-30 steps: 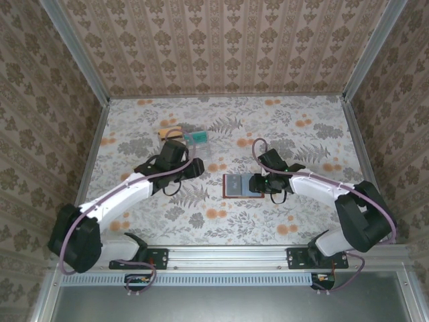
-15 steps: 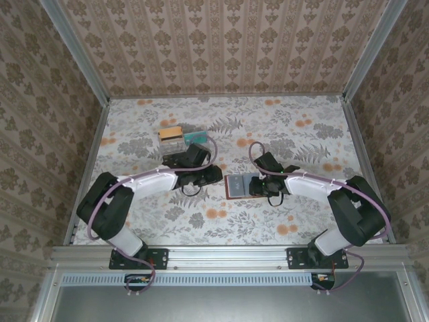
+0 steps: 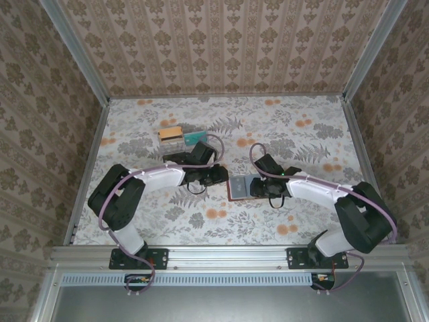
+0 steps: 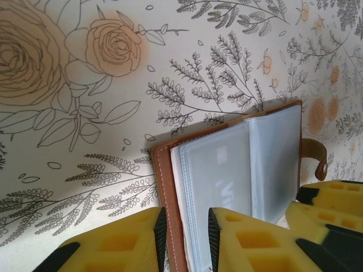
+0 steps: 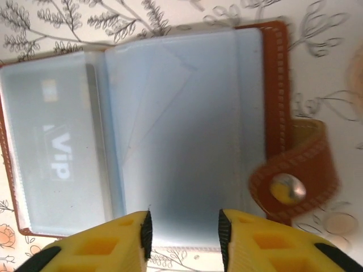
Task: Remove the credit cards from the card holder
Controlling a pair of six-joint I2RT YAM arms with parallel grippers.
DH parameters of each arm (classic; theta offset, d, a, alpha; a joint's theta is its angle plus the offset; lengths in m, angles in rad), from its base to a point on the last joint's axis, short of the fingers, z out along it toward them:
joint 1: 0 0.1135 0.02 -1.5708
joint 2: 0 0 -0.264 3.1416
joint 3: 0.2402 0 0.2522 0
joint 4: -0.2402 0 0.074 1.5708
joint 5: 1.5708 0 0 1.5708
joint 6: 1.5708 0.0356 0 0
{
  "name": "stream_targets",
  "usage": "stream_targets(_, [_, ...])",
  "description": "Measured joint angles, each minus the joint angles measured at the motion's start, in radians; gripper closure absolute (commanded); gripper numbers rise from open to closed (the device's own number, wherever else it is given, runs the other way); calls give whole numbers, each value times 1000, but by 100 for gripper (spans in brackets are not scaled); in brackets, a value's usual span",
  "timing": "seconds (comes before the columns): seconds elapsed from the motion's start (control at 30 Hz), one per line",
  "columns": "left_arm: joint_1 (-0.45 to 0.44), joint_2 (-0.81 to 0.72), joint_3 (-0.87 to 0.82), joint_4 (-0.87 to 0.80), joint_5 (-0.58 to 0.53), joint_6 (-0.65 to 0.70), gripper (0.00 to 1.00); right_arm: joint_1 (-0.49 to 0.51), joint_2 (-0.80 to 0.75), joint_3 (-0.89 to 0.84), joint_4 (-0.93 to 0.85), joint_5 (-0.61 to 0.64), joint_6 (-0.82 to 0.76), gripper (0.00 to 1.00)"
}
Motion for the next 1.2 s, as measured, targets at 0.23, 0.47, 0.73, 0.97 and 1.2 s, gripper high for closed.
stream_targets(0.23, [-8, 1, 15, -8, 3, 6, 69, -5, -20, 0, -39, 55, 2, 51])
stream_targets(0.47, [-19, 1, 19, -24, 7, 16, 69, -29, 31, -3, -19, 57, 1, 59])
stream_targets(0.73, [-19, 11, 19, -26, 33, 16, 70, -31, 57, -23, 44, 26, 26, 70])
stream_targets(0.97, [-19, 23, 19, -27, 50, 16, 71, -28, 51, -33, 69, -6, 63, 71])
stream_targets(1.2, [-19, 39, 19, -41, 63, 15, 71, -21, 51, -33, 69, -18, 76, 71])
